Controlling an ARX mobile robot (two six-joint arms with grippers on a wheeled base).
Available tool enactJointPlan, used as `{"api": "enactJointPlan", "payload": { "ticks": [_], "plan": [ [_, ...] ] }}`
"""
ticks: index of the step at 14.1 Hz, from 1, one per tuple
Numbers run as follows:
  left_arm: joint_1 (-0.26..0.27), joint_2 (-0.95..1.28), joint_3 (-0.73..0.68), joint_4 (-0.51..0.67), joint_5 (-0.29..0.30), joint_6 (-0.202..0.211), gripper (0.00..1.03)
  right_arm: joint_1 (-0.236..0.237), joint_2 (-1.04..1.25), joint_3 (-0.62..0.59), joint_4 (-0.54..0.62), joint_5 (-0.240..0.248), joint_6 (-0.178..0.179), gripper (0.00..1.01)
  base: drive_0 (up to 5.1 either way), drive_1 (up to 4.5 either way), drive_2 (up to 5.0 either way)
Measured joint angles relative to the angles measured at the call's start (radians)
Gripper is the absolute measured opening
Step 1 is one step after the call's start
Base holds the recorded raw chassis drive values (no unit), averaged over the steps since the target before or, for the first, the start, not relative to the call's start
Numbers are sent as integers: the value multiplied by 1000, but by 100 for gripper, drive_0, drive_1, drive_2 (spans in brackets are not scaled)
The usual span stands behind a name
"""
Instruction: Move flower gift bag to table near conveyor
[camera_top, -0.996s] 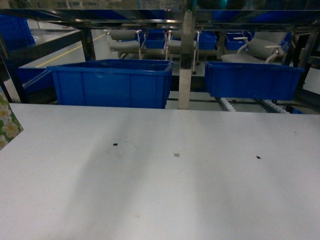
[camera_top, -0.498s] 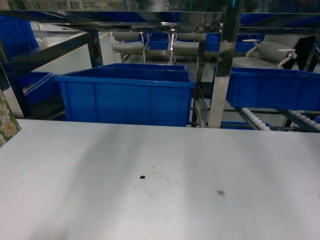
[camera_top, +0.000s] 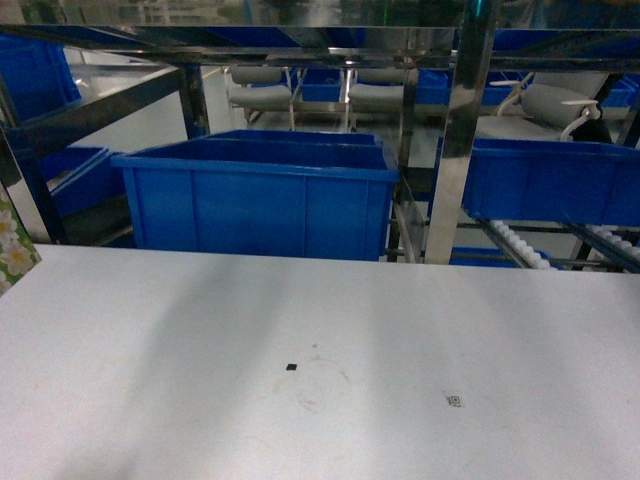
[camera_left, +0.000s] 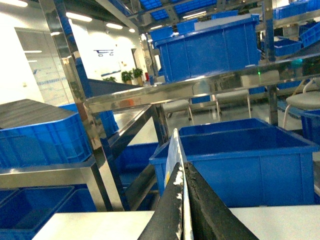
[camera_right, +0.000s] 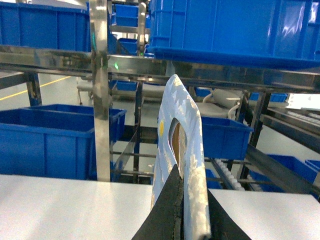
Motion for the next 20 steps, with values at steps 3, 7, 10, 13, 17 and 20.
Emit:
{"api": "enactJointPlan", "payload": {
  "ticks": [3, 7, 10, 13, 17, 20],
  "plan": [
    [0, -5, 0, 1, 0, 0, 2, 0, -2, 1, 5, 0, 0, 2, 308, 67, -411],
    [-1, 0, 0, 2, 6, 2, 2, 0, -2, 0, 3, 0, 0, 2, 8, 8, 8],
    [-1, 0, 0, 2, 6, 2, 2, -27, 176, -4, 210, -32, -6, 2, 0, 0, 0],
    [-1, 0, 0, 1, 6, 2, 2, -41, 517, -5, 520, -47, -8, 2, 0, 0, 0],
    [-1, 0, 0, 1, 6, 2, 2, -2, 854, 41, 780, -79, -7, 2, 0, 0, 0],
    [-1, 0, 0, 1, 6, 2, 2, 15, 1007, 63, 820, -76, 2, 2, 0, 0, 0]
  ]
}}
